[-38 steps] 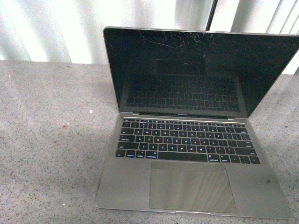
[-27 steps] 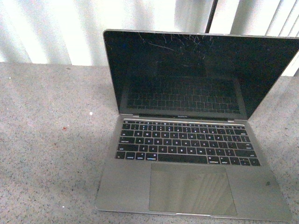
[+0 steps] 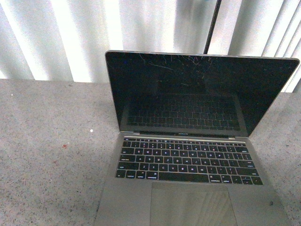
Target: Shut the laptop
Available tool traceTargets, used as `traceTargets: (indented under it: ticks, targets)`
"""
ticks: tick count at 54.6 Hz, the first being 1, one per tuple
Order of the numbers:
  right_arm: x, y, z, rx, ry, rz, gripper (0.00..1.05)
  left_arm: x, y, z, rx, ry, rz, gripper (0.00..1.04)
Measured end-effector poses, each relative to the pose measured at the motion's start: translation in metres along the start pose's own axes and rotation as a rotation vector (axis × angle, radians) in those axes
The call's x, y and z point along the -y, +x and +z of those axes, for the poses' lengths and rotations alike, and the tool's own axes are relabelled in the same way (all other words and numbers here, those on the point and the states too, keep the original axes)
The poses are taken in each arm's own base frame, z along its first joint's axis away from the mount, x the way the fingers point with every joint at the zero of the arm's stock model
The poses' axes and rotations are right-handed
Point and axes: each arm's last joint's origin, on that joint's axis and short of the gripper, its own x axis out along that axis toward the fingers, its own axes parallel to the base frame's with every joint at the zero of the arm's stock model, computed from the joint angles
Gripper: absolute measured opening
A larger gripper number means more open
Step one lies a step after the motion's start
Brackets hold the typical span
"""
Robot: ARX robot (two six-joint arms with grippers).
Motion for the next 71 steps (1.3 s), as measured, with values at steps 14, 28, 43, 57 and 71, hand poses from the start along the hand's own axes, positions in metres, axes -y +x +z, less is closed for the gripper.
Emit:
traceTargets:
  ticks: [14,28,43,57,71]
  targets:
    - [0.0,0.0,0.0,0.0,0.0,0.0,0.97,0.0,0.0,0.0,0.0,0.0,0.0,0.98]
    - [-0.001,0.002,0.002,-0.236,0.141,0.034,0.97,0.0,0.005,-0.003,-0.084,-0.156,0.179,0.98]
    - [0.002,0.076,0.051,-0.288,0.086,0.156,0.97,0.03,0.083,0.053,0.145,-0.116,-0.205,0.98]
    - [0.003,0.14,0.072,-0.233,-0.309,0.271,0.97,0.09,0.174,0.07,0.063,0.093,-0.362,0.98]
    - [-0.006,0.177,0.092,-0.208,-0.418,0.346,0.97,0.123,0.243,0.079,-0.097,0.22,-0.283,0.98]
